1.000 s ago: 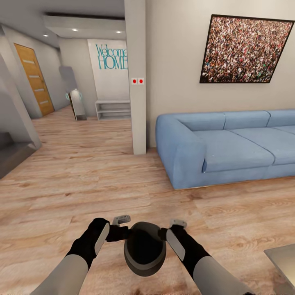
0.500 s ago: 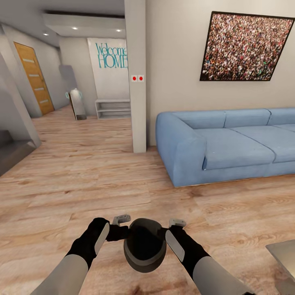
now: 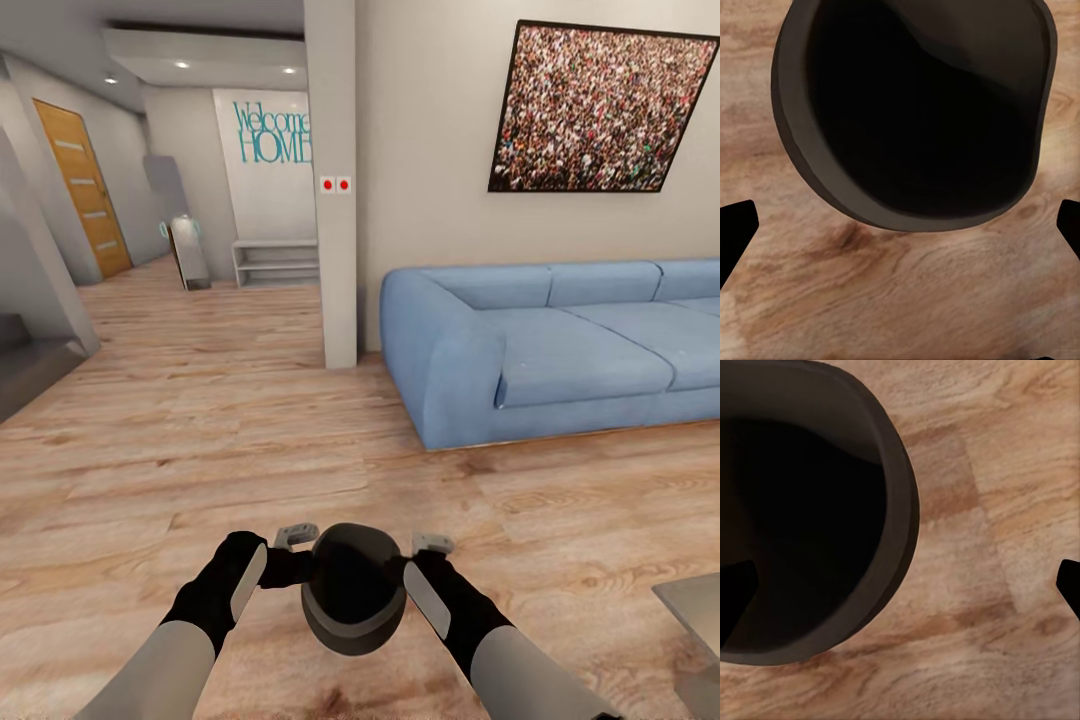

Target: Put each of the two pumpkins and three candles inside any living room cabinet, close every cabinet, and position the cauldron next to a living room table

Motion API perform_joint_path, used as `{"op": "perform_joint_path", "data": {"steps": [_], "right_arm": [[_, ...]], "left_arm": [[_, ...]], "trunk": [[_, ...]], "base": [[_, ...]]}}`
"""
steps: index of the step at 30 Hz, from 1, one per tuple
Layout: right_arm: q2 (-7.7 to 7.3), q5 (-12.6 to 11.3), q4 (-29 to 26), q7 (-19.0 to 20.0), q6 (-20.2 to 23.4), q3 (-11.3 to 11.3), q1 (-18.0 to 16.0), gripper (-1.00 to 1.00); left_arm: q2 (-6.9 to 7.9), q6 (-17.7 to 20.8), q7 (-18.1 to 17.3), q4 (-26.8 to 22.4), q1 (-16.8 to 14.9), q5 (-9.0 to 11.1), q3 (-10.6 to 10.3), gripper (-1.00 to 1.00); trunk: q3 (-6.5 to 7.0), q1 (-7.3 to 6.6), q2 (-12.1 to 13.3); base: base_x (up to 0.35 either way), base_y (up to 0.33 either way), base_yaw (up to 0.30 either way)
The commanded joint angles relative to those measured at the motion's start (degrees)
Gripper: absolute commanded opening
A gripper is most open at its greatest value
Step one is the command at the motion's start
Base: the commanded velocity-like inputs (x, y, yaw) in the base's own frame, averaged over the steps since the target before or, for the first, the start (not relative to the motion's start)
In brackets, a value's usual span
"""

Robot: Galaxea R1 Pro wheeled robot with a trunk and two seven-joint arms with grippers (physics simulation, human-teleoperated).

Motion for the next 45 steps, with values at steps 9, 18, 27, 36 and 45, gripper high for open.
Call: {"op": "perform_joint_path", "data": {"steps": [9,18,27,36,45], "right_arm": [[0.00,-0.33,-0.07,-0.44,0.11,0.16,-0.02,1.00],[0.00,-0.33,-0.07,-0.44,0.11,0.16,-0.04,1.00],[0.00,-0.31,-0.07,-0.44,0.11,0.16,-0.02,1.00],[0.00,-0.32,-0.07,-0.40,0.11,0.16,-0.03,1.00],[0.00,-0.30,-0.07,-0.45,0.11,0.16,-0.04,1.00]], "left_arm": [[-0.04,0.30,0.09,-0.06,-0.02,0.40,0.21,1.00],[-0.04,0.17,0.09,-0.06,-0.02,0.42,0.20,1.00],[-0.07,-0.14,0.12,-0.06,0.11,0.43,0.19,1.00],[-0.10,-0.10,0.09,-0.06,-0.01,0.40,0.20,1.00],[-0.10,-0.12,0.12,-0.06,-0.02,0.40,0.21,1.00]], "trunk": [[-1.68,1.97,-3.65],[-2.80,3.07,-5.62],[-2.80,3.07,-5.62],[-2.80,3.07,-5.62],[-2.80,3.07,-5.62]], "base": [[0.000,0.000,0.000],[0.000,0.000,0.000],[0.033,0.009,0.000],[0.091,0.056,0.000],[0.079,0.046,0.000]]}}
